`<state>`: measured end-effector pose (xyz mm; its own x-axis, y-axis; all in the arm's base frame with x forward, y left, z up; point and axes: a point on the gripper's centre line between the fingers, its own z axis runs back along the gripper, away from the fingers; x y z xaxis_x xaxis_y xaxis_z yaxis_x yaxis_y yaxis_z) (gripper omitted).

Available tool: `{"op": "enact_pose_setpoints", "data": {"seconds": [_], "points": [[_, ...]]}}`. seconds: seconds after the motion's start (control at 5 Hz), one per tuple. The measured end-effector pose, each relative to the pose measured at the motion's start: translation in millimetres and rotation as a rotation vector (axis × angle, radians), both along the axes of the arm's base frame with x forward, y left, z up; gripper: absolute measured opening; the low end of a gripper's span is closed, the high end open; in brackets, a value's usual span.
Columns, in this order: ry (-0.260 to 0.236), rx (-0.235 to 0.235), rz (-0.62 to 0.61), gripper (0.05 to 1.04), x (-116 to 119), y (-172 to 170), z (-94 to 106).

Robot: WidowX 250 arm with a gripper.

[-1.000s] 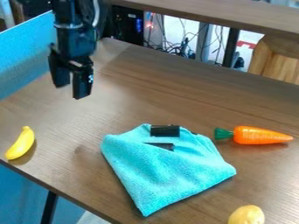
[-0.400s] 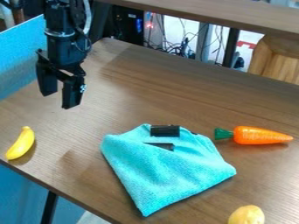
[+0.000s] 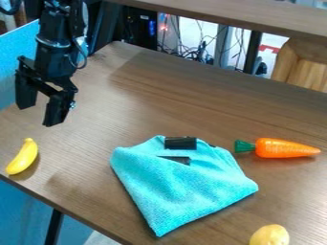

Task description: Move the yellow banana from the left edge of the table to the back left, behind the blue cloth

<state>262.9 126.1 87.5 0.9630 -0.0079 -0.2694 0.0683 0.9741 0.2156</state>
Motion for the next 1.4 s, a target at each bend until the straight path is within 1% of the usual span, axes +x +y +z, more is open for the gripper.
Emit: {"op": "enact_pose_setpoints", "data": {"seconds": [0.2,0.4,0.6,0.8,1.0,1.2,1.4], "points": [[0.061,-0.018,-0.018,0.999,-14,-2,-8.7],[0.092,-0.020,-0.031,0.999,-27,-4,-16.6],[0.099,-0.002,-0.046,0.999,-35,-3,-19.4],[0.107,0.005,-0.047,0.999,-34,-2,-24.2],[0.135,0.015,-0.041,0.999,-34,1,-36.8],[0.153,0.012,-0.036,0.999,-29,3,-49.9],[0.161,0.006,-0.041,0.999,-23,5,-58.9]]}}
